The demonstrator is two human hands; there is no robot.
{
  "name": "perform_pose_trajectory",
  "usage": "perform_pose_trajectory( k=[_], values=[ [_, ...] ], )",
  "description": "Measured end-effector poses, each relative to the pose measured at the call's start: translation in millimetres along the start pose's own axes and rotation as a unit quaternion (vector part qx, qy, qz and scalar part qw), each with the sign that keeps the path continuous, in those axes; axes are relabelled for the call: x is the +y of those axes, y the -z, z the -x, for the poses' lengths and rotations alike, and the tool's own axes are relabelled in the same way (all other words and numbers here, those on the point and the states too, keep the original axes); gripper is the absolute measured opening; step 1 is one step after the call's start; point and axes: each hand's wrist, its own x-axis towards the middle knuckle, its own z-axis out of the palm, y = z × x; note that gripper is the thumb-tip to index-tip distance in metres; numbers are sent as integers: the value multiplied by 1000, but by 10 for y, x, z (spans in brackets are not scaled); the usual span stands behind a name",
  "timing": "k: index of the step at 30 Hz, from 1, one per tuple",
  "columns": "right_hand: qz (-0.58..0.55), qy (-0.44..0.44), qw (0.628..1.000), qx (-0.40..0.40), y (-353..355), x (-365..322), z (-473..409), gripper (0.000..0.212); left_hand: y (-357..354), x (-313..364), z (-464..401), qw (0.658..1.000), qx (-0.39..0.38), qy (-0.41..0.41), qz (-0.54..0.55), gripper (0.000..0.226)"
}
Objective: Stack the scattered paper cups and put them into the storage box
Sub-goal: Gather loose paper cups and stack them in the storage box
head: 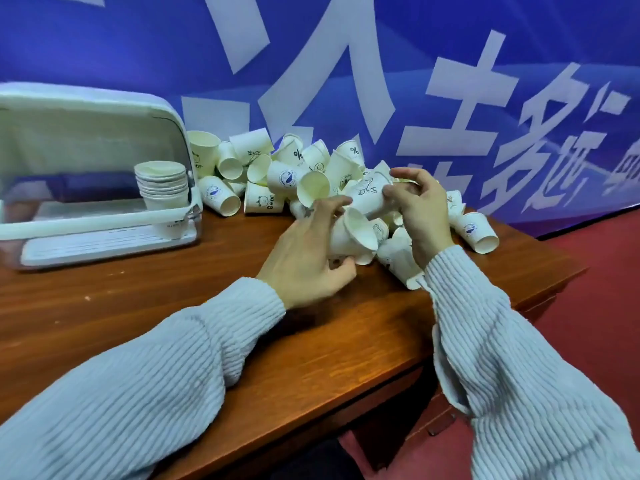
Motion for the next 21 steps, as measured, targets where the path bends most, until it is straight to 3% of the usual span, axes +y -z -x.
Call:
perform_pose_trajectory(
  k=[3, 6, 14, 21],
  values=[
    [-35, 26, 999, -32, -287, 20, 15, 25, 347, -198, -78, 990, 111, 84, 26, 84],
    [-50, 44, 996, -64, -661, 68, 47, 23, 684, -493, -120, 968, 204, 145, 13, 77],
    [-93, 67, 985, -126, -1602, 25, 77, 20, 1371, -899, -118, 921, 324, 212, 35, 72],
    [-78, 200, 965, -149, -2459, -284, 13, 13, 1874, -1116, -55, 851, 448, 260, 85, 75]
  ],
)
